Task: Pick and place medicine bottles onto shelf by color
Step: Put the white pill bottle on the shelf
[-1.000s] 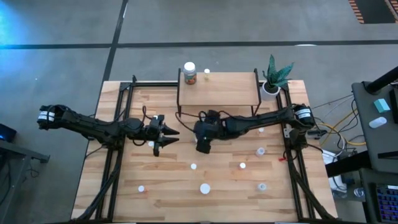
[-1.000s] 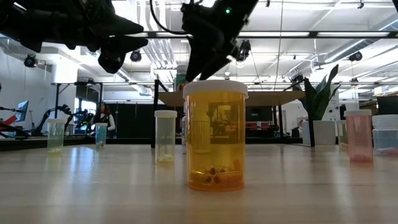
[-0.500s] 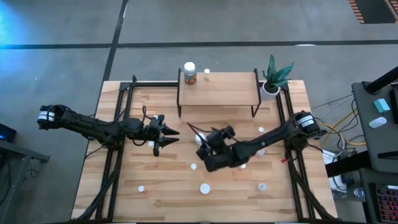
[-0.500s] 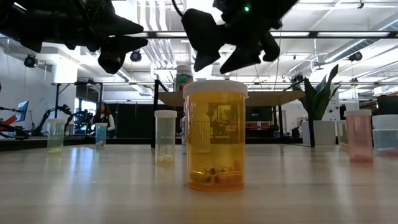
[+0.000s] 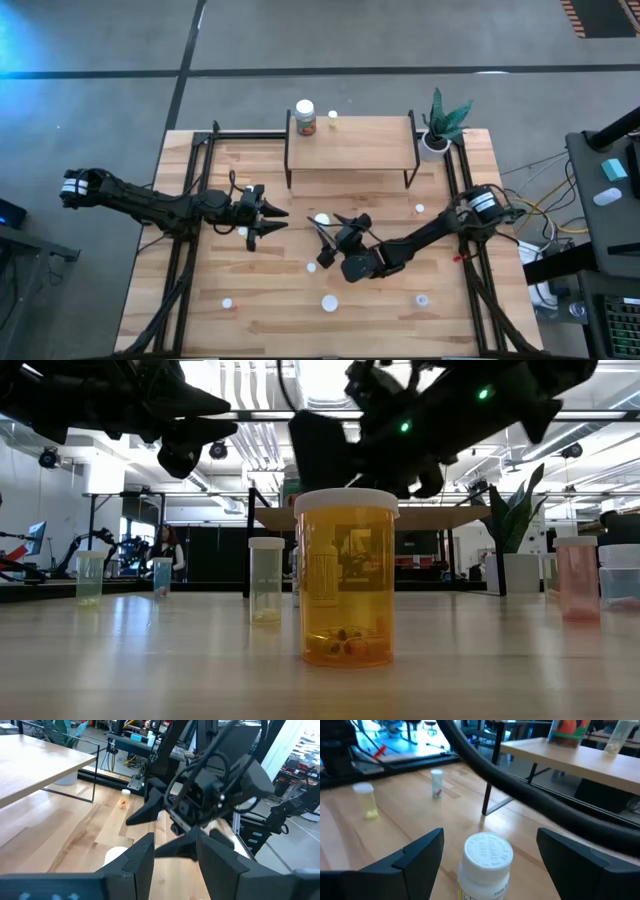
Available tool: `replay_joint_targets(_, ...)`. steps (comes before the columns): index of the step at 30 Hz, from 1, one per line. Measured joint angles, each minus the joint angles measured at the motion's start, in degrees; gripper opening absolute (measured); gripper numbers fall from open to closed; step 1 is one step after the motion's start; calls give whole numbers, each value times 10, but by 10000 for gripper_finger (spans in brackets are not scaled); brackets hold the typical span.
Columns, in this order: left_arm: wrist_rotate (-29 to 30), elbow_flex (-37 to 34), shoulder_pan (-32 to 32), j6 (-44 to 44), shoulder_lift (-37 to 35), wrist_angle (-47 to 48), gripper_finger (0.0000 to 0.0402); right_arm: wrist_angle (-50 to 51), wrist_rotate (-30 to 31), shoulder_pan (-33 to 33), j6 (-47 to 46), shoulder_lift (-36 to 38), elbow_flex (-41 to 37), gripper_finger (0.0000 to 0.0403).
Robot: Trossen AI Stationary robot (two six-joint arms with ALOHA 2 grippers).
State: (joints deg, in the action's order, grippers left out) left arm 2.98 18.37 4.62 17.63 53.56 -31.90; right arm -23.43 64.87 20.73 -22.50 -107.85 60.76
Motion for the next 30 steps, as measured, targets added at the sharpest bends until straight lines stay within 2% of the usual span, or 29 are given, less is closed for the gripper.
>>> replay_joint_targets(4,0,0,0,0,0,0,129,7,17,-5,2,-32,31,310)
replay_joint_targets(8,0,0,0,0,0,4,129,41,10,-14,-11,-52,59,309)
replay_joint_targets(15,0,0,0,0,0,13,129,150,5,-30,-121,-54,77,309)
replay_joint_targets(21,0,0,0,1,0,12,129,150,-44,-42,-141,-57,74,305)
replay_joint_targets(25,0,0,0,0,0,11,129,150,-53,-43,-137,-58,73,277)
replay_joint_targets(30,0,0,0,0,0,11,129,146,-55,-44,-106,-58,73,201)
